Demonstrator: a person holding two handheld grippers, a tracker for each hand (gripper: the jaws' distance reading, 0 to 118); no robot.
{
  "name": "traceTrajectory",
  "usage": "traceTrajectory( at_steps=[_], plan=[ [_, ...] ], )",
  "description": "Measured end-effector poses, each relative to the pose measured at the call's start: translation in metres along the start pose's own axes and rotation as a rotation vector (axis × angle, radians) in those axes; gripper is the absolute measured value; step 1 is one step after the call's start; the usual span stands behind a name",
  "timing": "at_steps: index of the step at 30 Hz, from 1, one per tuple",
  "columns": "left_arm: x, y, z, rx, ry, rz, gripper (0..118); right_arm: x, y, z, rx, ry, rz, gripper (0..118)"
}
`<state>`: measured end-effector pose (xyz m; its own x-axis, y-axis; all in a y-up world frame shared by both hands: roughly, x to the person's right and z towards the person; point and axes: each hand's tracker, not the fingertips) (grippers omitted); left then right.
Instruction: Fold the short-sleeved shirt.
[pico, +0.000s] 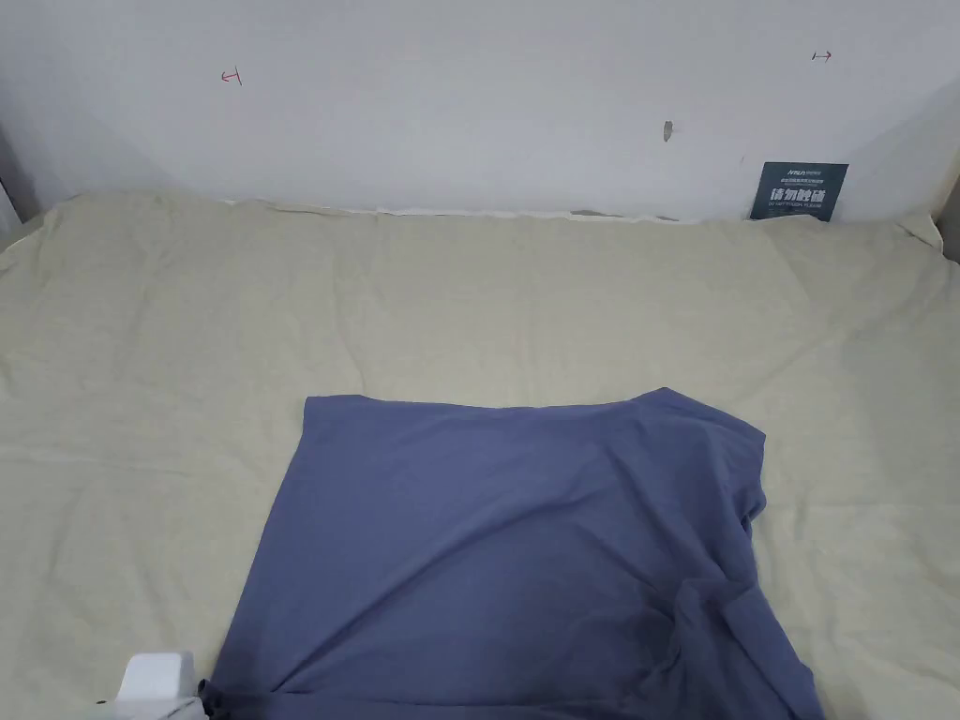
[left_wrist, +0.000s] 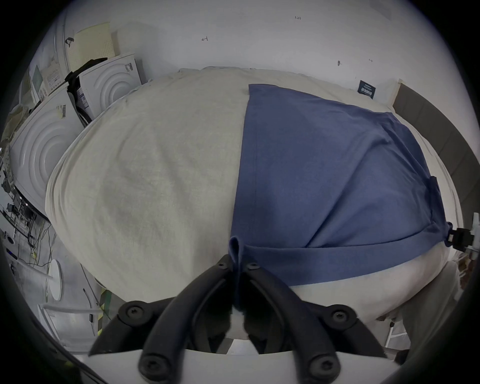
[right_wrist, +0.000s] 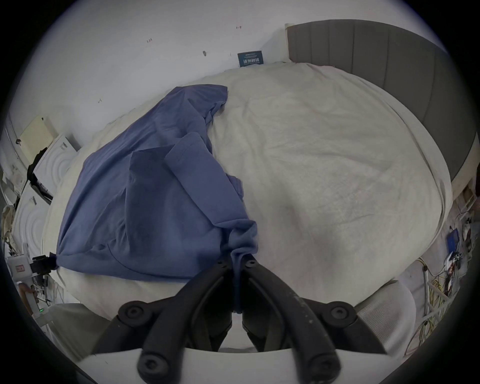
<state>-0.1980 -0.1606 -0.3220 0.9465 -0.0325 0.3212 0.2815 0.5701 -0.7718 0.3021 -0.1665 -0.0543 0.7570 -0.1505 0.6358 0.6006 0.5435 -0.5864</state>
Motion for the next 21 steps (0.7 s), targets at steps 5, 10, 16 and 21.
traceTrajectory(
  at_steps=[5,10,16,21],
  plan=[
    [0.0,0.022,0.027,0.058,-0.043,0.087,116,-0.021,0.028,0.036,0.113,0.007,0.074,62],
    [0.02,0.065,0.084,0.329,-0.092,0.112,113,-0.058,0.068,0.09,0.377,0.009,0.162,109],
    [0.058,0.093,0.138,0.624,-0.066,0.044,111,-0.104,0.09,0.145,0.611,0.017,0.231,109],
    [0.078,0.097,0.153,0.714,-0.085,0.021,39,-0.127,0.089,0.164,0.748,-0.046,0.28,91]
  ],
)
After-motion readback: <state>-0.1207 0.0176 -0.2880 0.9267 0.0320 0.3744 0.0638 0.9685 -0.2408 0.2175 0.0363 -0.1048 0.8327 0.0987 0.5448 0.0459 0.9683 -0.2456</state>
